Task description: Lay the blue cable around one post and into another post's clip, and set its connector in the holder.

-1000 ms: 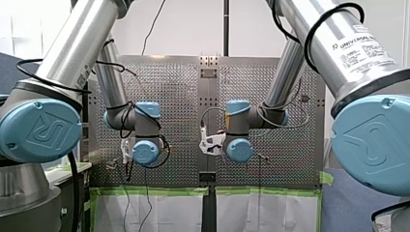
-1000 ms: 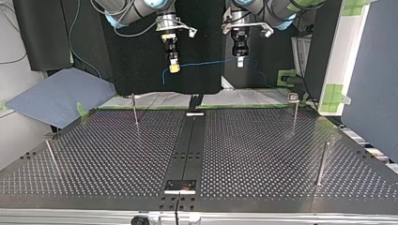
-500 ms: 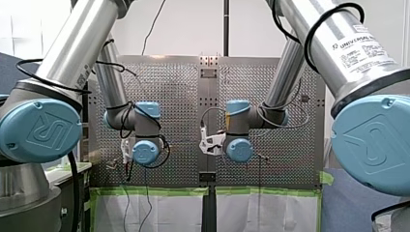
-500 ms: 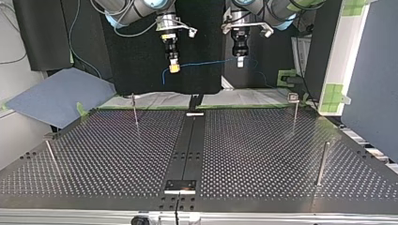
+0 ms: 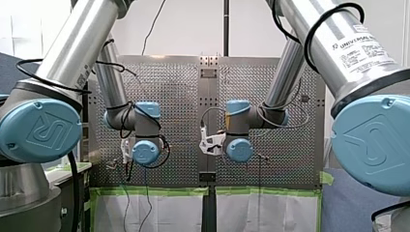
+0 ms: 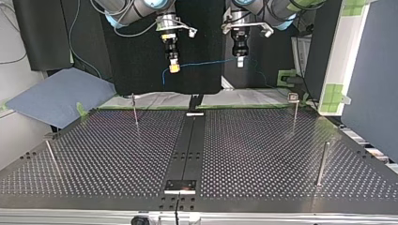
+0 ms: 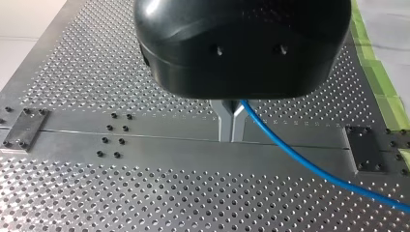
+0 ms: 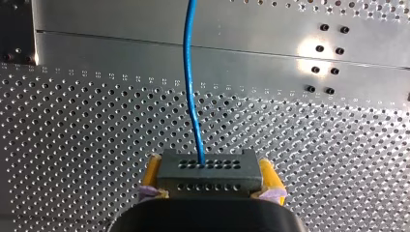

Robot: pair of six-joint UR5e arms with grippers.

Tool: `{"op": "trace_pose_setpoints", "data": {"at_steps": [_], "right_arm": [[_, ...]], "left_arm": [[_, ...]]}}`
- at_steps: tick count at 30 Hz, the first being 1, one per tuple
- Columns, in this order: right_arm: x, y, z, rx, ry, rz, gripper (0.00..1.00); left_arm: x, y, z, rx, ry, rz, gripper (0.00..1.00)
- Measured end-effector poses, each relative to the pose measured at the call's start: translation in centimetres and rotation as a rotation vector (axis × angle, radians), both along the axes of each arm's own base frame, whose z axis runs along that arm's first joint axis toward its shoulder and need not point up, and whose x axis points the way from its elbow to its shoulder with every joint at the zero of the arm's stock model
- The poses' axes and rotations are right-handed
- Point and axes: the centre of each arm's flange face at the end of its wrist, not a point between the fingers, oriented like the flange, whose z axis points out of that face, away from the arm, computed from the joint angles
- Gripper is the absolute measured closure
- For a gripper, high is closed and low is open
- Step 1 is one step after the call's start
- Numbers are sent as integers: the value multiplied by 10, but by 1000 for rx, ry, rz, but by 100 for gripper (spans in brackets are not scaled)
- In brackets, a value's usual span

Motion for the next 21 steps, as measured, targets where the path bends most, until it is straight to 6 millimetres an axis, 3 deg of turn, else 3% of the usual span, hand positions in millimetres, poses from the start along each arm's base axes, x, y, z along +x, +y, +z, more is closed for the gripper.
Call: {"op": "trace_pose_setpoints", "data": {"at_steps": [21], "right_arm": [[0,0,0,0,0,0,100]], "left_arm": [[0,0,0,0,0,0,100]]}}
